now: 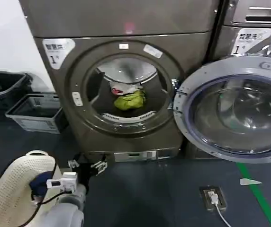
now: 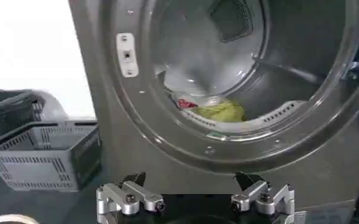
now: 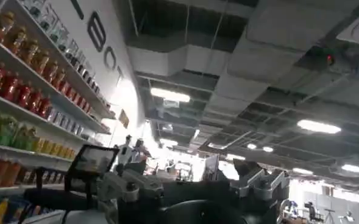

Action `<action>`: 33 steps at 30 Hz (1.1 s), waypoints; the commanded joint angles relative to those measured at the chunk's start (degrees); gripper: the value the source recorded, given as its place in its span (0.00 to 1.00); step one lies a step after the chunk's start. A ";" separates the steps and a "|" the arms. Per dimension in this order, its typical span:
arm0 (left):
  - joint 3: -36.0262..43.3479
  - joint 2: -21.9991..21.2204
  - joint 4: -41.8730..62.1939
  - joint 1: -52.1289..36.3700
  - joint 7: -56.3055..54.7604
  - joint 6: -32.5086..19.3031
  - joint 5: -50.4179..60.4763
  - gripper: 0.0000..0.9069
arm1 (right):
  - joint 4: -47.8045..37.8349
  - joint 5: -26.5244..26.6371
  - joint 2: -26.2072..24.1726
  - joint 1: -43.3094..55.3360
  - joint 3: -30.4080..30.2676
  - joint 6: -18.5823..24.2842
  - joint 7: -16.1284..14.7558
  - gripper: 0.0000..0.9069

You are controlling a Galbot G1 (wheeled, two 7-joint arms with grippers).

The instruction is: Grasp the clothes from the dryer.

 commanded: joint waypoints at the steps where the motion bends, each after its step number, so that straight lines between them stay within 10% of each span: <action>1: 0.00 0.02 -0.17 0.11 0.00 2.81 0.02 1.00 | -0.14 0.64 -0.07 0.00 0.08 0.09 0.07 1.00; 33: -0.04 0.10 -0.48 0.44 0.20 2.81 0.08 1.00 | 0.17 2.23 0.15 0.05 0.47 -0.34 -0.43 1.00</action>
